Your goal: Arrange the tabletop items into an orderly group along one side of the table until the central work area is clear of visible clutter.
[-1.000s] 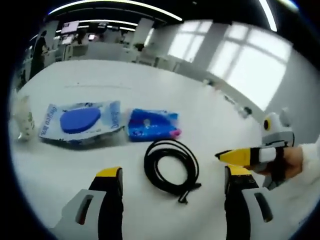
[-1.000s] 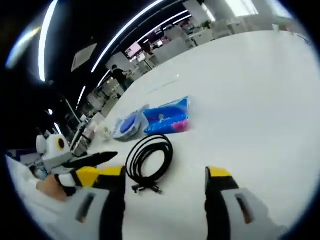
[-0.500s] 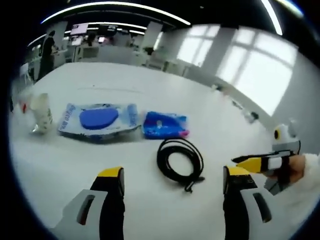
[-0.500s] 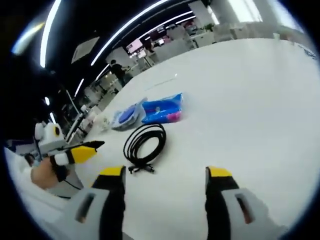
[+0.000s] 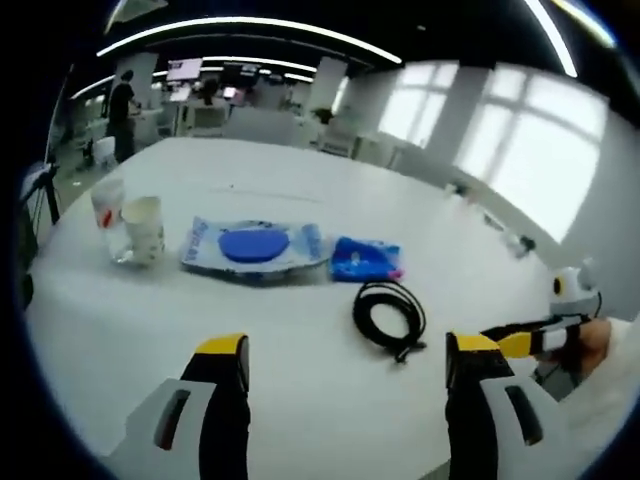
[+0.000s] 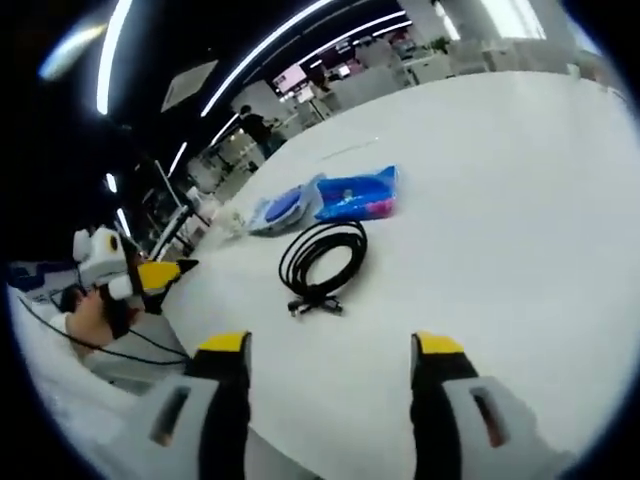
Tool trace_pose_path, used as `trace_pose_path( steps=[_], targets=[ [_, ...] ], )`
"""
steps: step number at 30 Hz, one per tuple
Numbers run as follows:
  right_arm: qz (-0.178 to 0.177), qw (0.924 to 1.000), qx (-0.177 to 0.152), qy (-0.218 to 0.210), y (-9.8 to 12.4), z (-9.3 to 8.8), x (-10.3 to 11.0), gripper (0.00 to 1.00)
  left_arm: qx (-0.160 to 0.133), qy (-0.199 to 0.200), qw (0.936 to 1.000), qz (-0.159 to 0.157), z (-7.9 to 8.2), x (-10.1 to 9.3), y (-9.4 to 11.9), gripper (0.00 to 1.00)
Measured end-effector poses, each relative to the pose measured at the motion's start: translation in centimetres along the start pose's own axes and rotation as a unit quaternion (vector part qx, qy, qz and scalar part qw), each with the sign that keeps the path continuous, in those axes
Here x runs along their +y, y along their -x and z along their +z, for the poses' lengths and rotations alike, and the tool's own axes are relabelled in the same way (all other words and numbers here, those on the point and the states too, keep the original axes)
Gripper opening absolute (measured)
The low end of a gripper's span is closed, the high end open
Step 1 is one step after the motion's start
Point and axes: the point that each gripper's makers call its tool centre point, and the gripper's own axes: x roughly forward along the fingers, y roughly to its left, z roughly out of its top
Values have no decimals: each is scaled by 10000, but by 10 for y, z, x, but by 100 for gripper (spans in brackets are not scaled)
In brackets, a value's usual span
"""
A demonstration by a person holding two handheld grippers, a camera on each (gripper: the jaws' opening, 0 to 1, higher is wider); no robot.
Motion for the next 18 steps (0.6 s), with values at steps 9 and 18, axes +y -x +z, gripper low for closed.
trace_pose_path(
  steps=[9, 18],
  targets=[
    [-132, 9994, -253, 215, 5, 11, 11, 64, -105, -63, 9999, -80, 5, 29, 10, 76],
    [-269, 9986, -306, 325, -18, 4, 54, 65, 76, -598, 9977, -293, 8, 79, 52, 78]
  ],
)
